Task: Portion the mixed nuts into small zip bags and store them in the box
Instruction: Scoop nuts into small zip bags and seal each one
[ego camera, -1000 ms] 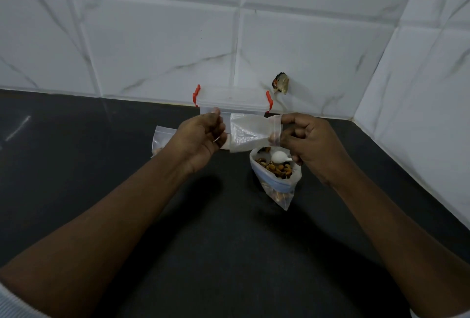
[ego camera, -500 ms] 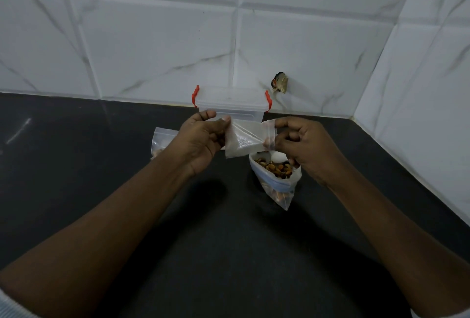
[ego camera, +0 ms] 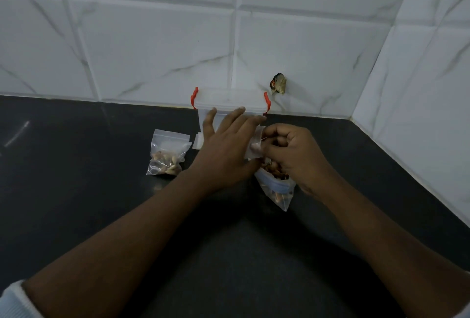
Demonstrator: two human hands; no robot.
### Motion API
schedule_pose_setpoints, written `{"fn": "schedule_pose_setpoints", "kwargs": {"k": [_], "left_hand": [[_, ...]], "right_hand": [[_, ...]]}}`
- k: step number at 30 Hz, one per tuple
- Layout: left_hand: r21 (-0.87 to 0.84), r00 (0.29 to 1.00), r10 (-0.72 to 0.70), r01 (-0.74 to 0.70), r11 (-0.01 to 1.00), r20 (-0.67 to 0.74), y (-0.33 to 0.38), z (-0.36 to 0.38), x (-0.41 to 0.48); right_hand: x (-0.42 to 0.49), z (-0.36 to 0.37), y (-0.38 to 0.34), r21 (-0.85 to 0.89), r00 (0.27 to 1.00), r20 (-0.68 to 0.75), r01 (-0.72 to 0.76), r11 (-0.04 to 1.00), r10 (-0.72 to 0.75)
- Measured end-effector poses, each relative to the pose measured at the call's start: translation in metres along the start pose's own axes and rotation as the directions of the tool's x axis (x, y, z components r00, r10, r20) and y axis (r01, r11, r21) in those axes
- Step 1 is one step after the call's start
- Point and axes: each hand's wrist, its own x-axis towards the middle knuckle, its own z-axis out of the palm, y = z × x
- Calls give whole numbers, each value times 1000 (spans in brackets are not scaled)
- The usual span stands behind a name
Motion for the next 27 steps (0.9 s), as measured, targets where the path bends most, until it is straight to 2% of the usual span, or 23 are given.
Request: {"fn": "schedule_pose_setpoints", "kwargs": {"k": [4,7,8,9,10,11,12,13,15,17,19,24,27], "left_hand": [[-4,996,-50,50,999,-79,-3,1,1],[-102,990,-114,105,989,-88,-6,2,-1],[-142,986,-149,137,980,-78,-7,2,-1],[-185,979,-195,183,966,-53,-8,2,-1],[-225,969,-248,237,945,-22,-8,1,0],[-257,953,-302,295,920,13,-8,2,0],[-285,936,-349,349,893,53,-8,3,1],[-311,917,-386,396,864,97,-8,5,2],[-354,879,-436,476,805,192,-8,9,2],[-375,836,-475,548,748,274,-4,14,3],[-394,804,-502,594,701,318,2,17,5],[-501,804,-532,587,636,266,10,17,5],[-563,800,-552,575,594,235,12,13,4]], "right_hand": [[-3,10,-2,-81,997,-8,71,994,-72],[1,-7,-11,-5,990,-137,15,1000,-16],[4,-18,-12,-65,980,-196,14,998,-26],[7,-31,-9,-249,973,-220,18,968,-75],[10,-44,-4,-471,976,-190,5,882,-107],[12,-54,1,-656,989,-123,-16,754,-85],[14,-63,6,-770,998,-59,-40,636,-9],[17,-70,11,-829,996,-19,-64,555,86],[20,-75,19,-872,969,30,-95,480,245],[21,-75,21,-879,953,84,-67,472,292],[22,-75,21,-879,957,117,-24,477,265],[22,-77,16,-860,962,204,87,503,182],[23,-70,14,-836,982,185,140,530,33]]}}
